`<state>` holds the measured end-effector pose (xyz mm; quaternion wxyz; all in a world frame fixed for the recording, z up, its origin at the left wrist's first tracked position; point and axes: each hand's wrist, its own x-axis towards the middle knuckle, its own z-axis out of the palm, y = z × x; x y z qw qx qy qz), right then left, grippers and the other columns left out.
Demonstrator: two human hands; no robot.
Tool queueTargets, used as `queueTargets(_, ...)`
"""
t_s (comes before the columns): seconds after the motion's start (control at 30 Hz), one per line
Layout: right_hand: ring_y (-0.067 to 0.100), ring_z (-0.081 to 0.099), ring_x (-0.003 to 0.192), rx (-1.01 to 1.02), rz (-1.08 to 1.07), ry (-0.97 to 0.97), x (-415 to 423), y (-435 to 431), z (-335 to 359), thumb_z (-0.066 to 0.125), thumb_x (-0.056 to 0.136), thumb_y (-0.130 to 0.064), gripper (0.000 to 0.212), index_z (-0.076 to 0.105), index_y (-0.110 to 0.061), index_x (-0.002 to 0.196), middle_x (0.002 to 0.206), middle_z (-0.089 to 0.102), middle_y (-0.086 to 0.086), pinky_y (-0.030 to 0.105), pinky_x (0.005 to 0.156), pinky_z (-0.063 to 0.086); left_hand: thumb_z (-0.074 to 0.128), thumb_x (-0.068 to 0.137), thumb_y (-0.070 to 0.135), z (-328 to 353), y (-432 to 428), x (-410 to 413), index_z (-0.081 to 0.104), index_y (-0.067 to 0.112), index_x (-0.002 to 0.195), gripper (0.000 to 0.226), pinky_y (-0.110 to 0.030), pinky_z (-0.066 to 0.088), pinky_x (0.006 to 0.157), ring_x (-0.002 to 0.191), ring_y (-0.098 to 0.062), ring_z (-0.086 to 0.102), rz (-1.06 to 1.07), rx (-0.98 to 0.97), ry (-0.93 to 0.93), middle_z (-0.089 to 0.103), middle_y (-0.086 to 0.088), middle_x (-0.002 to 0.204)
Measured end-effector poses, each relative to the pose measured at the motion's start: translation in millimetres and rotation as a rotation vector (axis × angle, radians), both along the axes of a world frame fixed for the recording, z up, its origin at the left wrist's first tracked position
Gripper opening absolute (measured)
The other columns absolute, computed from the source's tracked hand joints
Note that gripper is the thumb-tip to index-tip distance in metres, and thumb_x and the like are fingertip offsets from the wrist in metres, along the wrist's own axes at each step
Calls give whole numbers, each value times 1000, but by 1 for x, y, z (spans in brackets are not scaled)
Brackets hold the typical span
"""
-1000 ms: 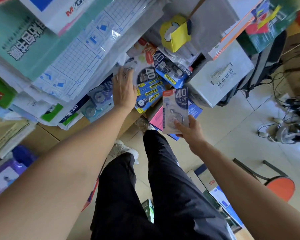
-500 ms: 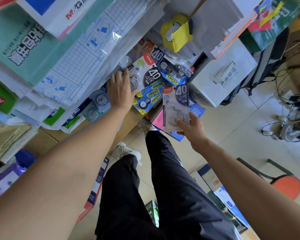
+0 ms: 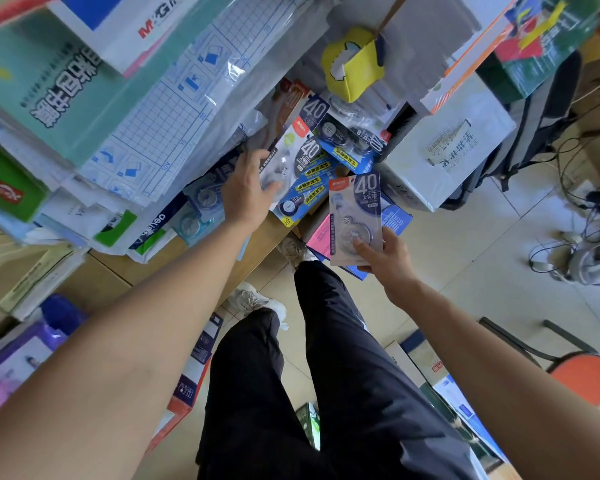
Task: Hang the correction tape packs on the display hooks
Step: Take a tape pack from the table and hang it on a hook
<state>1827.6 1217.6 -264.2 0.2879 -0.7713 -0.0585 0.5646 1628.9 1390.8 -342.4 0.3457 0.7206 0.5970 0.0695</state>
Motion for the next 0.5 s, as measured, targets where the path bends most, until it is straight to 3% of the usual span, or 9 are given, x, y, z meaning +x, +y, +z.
queueTargets(0.13, 5, 71, 66, 12, 18, -7, -2, -2, 12, 69, 92, -13, 24, 59, -5, 112, 92, 70, 3, 18, 55, 53, 77, 83, 22, 28, -21, -11, 62, 14, 124, 44, -32, 48, 83, 105, -21, 63, 58, -80, -104, 68, -2, 121)
queueTargets(0.2, 9, 71, 69, 30, 43, -12, -2, -1, 24, 69, 91, -12, 24, 59, -4, 111, 92, 70, 4, 20, 57, 53, 79, 82, 22, 52, -30, -18, 64, 14, 121, 43, -33, 48, 81, 98, -14, 58, 104, -98, -136, 68, 4, 112)
queueTargets(0.3, 23, 69, 78, 54, 84, -42, -4, 4, 54, 73, 88, -16, 26, 61, -3, 107, 90, 71, 7, 34, 66, 57, 80, 81, 20, 101, -45, -30, 66, 17, 117, 38, -31, 49, 77, 90, -11, 57, 171, -107, -137, 65, 10, 100)
queueTargets(0.4, 29, 71, 77, 149, 130, -73, -3, 15, 91, 77, 82, -24, 22, 66, -11, 97, 87, 73, 10, 47, 71, 60, 77, 79, 22, 154, -51, -45, 67, 24, 111, 34, -40, 55, 80, 90, -12, 64, 231, -43, -195, 70, 10, 100)
queueTargets(0.5, 3, 63, 63, 261, 238, -137, -5, 28, 120, 75, 87, -22, 11, 65, -24, 87, 73, 70, -8, 24, 58, 52, 79, 80, 15, 193, -56, -57, 69, 26, 111, 34, -40, 57, 80, 88, -12, 67, 268, -22, -211, 70, 18, 95)
